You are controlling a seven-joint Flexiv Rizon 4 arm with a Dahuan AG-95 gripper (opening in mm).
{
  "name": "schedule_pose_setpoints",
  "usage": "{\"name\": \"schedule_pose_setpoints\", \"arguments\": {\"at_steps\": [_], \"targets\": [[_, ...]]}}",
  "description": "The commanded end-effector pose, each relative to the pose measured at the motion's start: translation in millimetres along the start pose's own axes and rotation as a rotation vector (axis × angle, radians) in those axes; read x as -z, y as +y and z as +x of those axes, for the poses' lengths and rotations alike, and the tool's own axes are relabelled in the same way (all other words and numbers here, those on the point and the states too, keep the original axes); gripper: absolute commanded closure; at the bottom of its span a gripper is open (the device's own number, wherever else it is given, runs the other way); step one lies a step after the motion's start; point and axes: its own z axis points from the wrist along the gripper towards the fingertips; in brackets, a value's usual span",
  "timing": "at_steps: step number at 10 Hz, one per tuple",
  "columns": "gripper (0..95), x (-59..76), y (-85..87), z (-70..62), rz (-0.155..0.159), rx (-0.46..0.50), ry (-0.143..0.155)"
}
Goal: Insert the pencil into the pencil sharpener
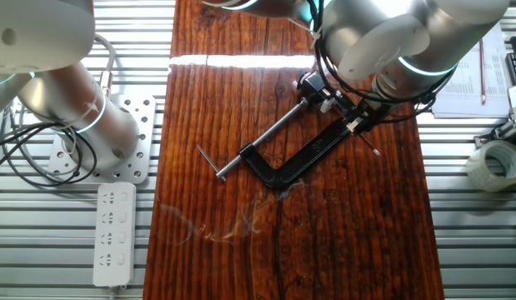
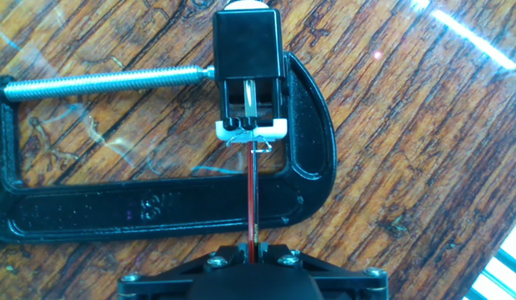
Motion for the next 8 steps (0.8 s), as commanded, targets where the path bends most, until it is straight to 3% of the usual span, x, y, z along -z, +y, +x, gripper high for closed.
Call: {"name": "schedule_pose_setpoints", "arguments": {"at_steps": [1, 8], "targets": [[95.0, -0.3, 0.1, -0.9, -0.001, -0.002, -0.001], [95.0, -2.5, 3.0, -8.0, -0.002, -0.020, -0.003]]}}
